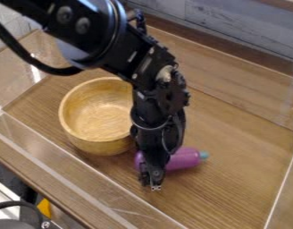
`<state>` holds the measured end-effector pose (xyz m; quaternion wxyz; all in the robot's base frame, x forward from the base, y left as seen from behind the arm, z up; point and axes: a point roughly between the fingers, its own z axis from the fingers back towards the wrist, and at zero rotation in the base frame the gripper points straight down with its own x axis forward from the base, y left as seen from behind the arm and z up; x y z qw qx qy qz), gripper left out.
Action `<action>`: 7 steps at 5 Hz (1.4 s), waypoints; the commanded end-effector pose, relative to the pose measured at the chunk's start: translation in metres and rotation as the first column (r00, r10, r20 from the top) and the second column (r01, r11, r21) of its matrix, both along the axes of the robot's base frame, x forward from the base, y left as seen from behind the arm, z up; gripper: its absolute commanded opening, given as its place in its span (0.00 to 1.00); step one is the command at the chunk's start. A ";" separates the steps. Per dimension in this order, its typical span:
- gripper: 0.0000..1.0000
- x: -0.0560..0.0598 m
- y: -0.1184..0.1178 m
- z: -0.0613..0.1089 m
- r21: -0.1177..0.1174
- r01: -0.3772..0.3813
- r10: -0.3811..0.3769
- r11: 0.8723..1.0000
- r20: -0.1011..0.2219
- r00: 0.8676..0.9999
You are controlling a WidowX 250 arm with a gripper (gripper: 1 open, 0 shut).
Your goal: Put the purple eggplant in the brown bowl
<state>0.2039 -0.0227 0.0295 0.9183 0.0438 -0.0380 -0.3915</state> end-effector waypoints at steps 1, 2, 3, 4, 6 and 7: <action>0.00 0.003 -0.004 0.003 -0.003 0.004 -0.004 1.000 0.046 0.999; 0.00 -0.004 -0.005 -0.003 0.002 0.003 -0.003 1.000 0.045 0.999; 0.00 -0.001 0.000 0.000 0.006 -0.033 0.033 0.999 0.042 0.999; 0.00 0.001 0.005 0.003 0.011 -0.069 0.068 0.998 0.039 0.997; 0.00 -0.010 0.009 -0.002 0.022 -0.017 0.016 1.000 0.030 0.999; 0.00 -0.012 0.016 -0.005 0.026 -0.039 0.038 0.999 0.026 0.999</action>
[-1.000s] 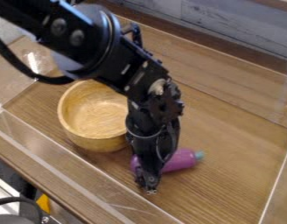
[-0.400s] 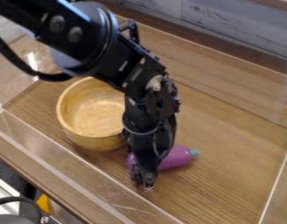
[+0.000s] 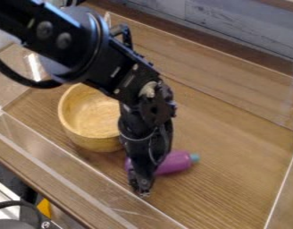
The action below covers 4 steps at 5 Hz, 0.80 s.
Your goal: Put the purple eggplant in the brown bowl
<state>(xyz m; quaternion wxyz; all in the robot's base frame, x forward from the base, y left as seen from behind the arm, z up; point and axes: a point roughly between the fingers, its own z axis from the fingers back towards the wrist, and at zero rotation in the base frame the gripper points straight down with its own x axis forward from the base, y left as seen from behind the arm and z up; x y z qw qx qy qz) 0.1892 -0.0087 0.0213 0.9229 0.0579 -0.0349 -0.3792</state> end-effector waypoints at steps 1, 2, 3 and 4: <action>0.00 0.001 0.010 0.001 0.001 -0.036 0.036 0.999 0.017 0.999; 0.00 -0.001 0.017 0.000 0.002 -0.061 0.061 0.998 0.016 0.998; 0.00 0.001 0.018 0.005 0.004 -0.028 0.027 1.000 0.012 1.000; 0.00 0.002 0.019 0.009 0.006 0.007 -0.007 1.000 0.006 1.000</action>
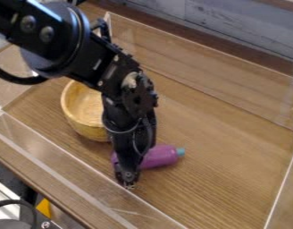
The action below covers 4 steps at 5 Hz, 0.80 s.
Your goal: Put the purple eggplant in the brown bowl
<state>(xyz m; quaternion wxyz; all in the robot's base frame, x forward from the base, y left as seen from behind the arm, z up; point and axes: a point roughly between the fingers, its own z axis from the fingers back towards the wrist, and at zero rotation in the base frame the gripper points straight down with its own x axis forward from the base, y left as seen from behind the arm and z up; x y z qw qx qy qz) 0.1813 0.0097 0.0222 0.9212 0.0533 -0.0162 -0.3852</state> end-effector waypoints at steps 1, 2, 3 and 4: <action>0.00 0.017 -0.002 0.005 0.001 0.019 -0.019 1.000 0.041 0.999; 0.00 0.025 -0.005 0.001 0.004 0.042 -0.042 0.999 0.041 0.998; 0.00 0.029 -0.005 0.005 0.009 0.110 -0.110 0.994 0.041 0.993; 0.00 0.032 -0.006 0.010 0.012 0.175 -0.175 0.985 0.040 0.984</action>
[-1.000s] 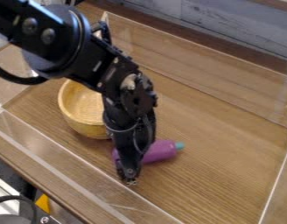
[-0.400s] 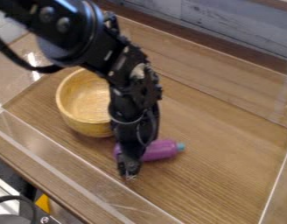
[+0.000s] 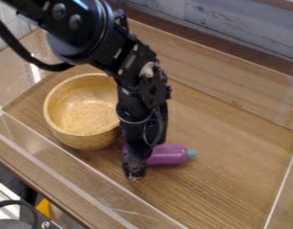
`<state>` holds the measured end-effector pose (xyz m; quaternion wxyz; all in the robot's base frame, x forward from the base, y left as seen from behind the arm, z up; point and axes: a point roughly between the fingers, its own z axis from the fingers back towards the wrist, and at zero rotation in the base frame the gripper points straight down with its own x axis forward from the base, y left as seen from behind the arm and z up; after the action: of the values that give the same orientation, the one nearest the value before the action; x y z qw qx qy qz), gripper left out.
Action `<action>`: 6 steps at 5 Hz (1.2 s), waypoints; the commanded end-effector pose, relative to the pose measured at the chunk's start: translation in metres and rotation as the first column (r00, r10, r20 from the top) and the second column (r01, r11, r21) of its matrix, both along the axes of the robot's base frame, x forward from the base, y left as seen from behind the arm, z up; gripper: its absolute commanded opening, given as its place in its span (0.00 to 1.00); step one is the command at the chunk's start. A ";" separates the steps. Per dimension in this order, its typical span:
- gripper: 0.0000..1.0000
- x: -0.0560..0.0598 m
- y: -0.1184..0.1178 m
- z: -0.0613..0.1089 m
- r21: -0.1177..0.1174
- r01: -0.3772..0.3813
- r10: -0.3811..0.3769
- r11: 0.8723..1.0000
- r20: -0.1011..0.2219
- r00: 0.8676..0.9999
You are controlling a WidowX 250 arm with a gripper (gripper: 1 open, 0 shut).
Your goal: Put the purple eggplant in the brown bowl
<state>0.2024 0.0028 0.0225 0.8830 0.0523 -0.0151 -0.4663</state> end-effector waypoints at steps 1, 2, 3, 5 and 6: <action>0.00 0.007 0.002 0.013 0.000 -0.038 0.038 0.999 0.052 0.998; 0.00 0.003 0.003 0.015 0.003 -0.074 0.073 0.997 0.054 0.996; 0.00 0.005 -0.003 0.022 0.006 -0.052 0.052 0.999 0.055 0.997; 0.00 0.006 -0.002 0.024 0.012 0.002 -0.003 1.000 0.058 0.998; 0.00 0.005 0.000 0.014 0.011 -0.025 0.024 1.000 0.060 0.998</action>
<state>0.2016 0.0010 0.0315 0.8870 0.0639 -0.0249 -0.4567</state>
